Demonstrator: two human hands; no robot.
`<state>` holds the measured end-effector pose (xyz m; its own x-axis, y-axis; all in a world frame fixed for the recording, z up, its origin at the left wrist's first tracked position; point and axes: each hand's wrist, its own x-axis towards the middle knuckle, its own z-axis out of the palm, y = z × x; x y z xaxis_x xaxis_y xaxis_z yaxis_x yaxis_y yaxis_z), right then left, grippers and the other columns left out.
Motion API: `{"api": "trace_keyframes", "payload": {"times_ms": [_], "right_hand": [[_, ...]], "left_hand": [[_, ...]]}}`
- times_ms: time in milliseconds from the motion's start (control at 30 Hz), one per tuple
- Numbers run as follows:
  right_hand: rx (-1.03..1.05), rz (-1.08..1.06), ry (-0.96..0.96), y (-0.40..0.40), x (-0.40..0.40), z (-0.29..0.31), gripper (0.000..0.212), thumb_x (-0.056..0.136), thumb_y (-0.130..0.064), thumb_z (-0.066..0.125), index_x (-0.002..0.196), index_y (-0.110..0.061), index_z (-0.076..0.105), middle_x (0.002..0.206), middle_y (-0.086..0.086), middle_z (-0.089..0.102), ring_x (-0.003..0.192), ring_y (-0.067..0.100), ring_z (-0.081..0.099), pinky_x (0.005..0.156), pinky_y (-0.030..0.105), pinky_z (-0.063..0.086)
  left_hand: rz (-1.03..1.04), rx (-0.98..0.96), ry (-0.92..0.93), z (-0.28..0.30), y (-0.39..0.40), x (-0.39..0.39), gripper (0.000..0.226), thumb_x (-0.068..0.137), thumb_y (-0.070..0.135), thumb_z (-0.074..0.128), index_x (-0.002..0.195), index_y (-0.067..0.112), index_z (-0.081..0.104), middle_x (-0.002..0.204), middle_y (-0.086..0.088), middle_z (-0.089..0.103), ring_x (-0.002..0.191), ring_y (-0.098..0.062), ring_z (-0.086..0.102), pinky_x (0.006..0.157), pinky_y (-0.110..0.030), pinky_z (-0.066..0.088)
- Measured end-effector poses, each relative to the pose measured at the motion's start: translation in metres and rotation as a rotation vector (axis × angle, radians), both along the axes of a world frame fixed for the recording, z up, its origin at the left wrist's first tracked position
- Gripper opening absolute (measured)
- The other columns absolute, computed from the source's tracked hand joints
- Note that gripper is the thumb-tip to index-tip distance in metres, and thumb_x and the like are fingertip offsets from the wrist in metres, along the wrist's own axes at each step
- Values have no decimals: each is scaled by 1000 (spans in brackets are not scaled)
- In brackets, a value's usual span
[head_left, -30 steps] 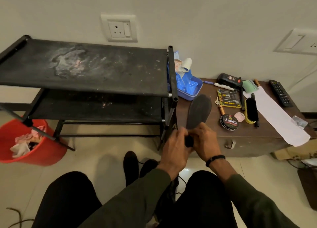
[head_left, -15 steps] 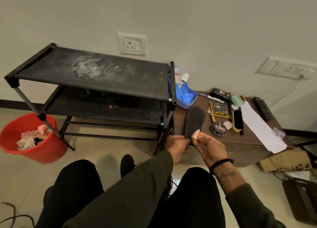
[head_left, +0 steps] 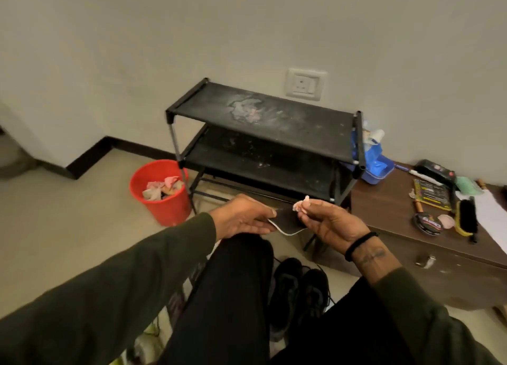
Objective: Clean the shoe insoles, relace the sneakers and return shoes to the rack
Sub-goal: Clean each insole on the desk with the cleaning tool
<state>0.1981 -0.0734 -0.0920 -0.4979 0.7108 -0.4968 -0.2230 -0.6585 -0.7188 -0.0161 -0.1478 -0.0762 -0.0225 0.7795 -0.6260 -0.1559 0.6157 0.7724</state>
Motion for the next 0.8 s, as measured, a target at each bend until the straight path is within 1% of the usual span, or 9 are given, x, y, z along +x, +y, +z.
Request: {"api": "trace_keyframes", "payload": {"times_ms": [33,100,200,267,367,467,600,700,800], "right_hand": [[-16,11,5,-1,-15,0,29,83,-2,68,111,5,67,110,19,69,90,19,72,77,23,60],[-45,34,-7,-6,-47,-1,25,87,2,64,112,5,68,114,20,69,94,22,73,76,25,60],[-86,36,-29,-12,-86,0,23,96,3,57,117,6,65,117,21,71,96,27,74,73,28,62],[-91,34,-65,-17,-107,0,23,96,2,57,118,6,64,117,21,71,100,29,73,77,30,63],[-104,27,-106,-21,-135,-5,22,95,6,57,116,7,64,117,22,70,107,31,70,83,32,61],[-90,28,-151,-27,-160,-16,30,92,10,59,122,11,61,117,25,69,106,32,71,81,30,62],[2,31,-233,-32,-188,-34,39,87,9,65,125,10,59,112,23,72,101,30,73,82,32,62],[41,7,-225,-26,-192,-42,43,85,7,69,126,10,57,110,23,73,100,31,74,89,38,60],[76,-11,-236,-13,-186,-47,46,85,6,70,128,12,56,108,23,73,102,32,73,95,42,58]], "left_hand": [[27,-3,-5,-1,-7,-14,21,94,4,68,114,-1,68,104,-19,75,84,-25,76,73,-28,63],[81,-7,1,-4,-21,-41,22,94,3,68,116,1,67,103,-19,75,89,-26,76,74,-28,63],[148,-15,11,-18,-34,-76,25,94,4,68,119,3,65,108,-20,74,94,-26,76,78,-30,63],[179,-32,24,-33,-39,-93,24,95,4,67,119,2,66,109,-19,74,94,-26,76,80,-31,63],[209,-35,50,-65,-44,-110,25,94,1,66,119,-1,67,112,-21,73,99,-29,75,82,-32,62],[242,-51,118,-108,-44,-114,23,93,-2,65,116,0,68,111,-21,72,98,-31,74,73,-28,62],[269,-130,233,-172,-43,-107,13,94,2,65,102,12,69,99,-15,72,79,-21,71,61,-27,56],[334,-195,211,-213,-42,-100,13,92,-1,66,98,10,69,96,-19,72,67,-19,65,52,-25,48],[351,-250,190,-246,-39,-91,11,92,1,67,96,11,69,101,-20,72,70,-19,67,51,-24,49]]}}
